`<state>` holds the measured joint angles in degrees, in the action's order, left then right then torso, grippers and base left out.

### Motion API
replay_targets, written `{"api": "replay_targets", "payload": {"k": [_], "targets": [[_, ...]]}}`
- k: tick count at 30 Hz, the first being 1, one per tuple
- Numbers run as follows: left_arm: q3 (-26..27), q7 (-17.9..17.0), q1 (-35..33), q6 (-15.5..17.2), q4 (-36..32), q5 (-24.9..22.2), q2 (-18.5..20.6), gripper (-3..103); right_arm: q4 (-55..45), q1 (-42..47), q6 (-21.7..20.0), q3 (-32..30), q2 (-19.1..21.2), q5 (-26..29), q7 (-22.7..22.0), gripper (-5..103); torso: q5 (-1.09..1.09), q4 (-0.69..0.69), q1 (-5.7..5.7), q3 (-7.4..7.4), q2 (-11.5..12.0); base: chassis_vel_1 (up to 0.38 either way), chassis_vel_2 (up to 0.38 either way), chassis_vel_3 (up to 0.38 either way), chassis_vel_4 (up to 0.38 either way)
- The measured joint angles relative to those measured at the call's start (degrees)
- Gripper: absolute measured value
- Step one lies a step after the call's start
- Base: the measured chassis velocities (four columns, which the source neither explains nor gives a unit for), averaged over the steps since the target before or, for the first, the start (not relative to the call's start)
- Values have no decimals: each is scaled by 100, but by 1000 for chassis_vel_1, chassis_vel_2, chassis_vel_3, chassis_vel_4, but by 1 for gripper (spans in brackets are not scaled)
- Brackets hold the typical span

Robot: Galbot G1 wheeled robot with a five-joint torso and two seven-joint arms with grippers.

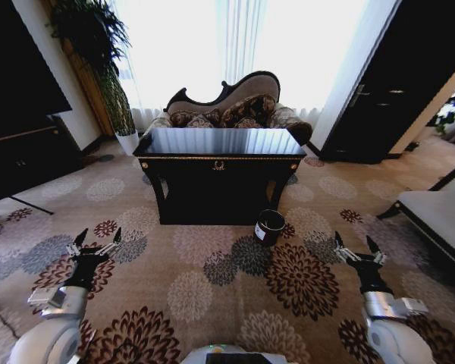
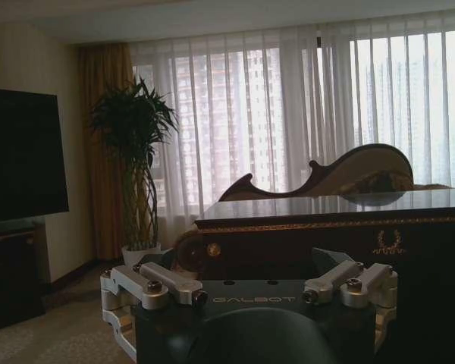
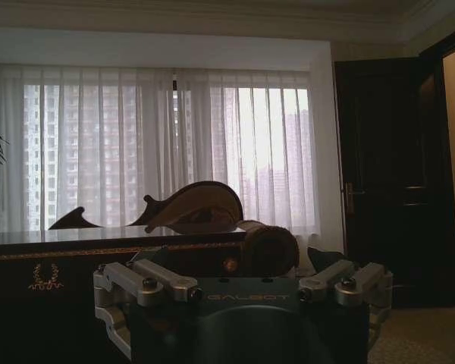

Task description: Move to the front of the table and place the trash on the table into the trash bin.

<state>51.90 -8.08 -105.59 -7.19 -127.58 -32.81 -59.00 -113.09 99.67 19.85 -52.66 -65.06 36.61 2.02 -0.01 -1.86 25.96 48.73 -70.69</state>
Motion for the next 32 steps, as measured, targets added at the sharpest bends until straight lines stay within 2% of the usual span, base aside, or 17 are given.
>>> {"api": "replay_targets", "payload": {"k": [32], "targets": [[0, 0, 1, 0, 0, 0, 0, 100, 0, -5, 0, 0, 0, 0, 0, 100, -1, 0, 5, 2, 4, 4, -3, 0, 1]]}}
